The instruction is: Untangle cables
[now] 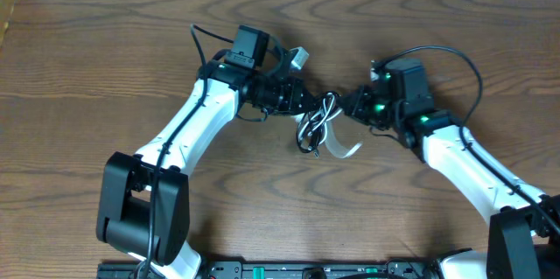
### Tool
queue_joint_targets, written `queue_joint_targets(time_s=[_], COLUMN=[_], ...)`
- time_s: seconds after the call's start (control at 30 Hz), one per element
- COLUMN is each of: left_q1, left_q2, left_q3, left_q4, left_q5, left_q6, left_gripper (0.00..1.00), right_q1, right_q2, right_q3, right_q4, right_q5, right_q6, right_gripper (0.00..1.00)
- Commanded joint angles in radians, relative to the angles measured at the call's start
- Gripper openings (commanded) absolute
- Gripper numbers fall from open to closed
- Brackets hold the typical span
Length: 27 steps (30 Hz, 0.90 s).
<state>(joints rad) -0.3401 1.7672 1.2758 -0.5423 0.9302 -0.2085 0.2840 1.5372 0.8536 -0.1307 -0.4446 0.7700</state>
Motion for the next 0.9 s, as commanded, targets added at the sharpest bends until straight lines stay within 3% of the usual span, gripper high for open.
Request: queue_joint_targets(time_s=[0.0, 0.23, 0.47, 0.7, 0.87], left_q1=[0.032, 0.037, 0.037, 0.037, 0.037], left_q2=[-0.023, -0.023, -0.023, -0.023, -0.023], left_q3=[0.014, 0.013, 0.013, 0.013, 0.013], left_q4=[0.002, 0.002, 0.002, 0.034, 0.117], left_q5=[0.053, 0.045, 0.051, 0.183, 0.284], left_q6=[0.025, 0.036, 0.035, -0.011, -0.184], left_gripper=[0.08, 0.07, 0.07, 0.07, 0.07], right_q1=[-0.058, -0.192, -0.323, -0.229, -0.129], right_q2=[-0.053, -0.226, -0.357, -0.28, -0.178], right_q3=[-0.009, -0.002, -0.002, -0.003, -0.003], right_q4=[-0.009, -0.029, -0.164, -0.202, -0.135], right_q5=[-0.046, -0.222, -0.154, -0.169, -0.2], right_q6=[-0.107, -0.12, -0.119, -0.184, -0.236], right_gripper=[0.01, 0.01, 0.02, 0.41, 0.5])
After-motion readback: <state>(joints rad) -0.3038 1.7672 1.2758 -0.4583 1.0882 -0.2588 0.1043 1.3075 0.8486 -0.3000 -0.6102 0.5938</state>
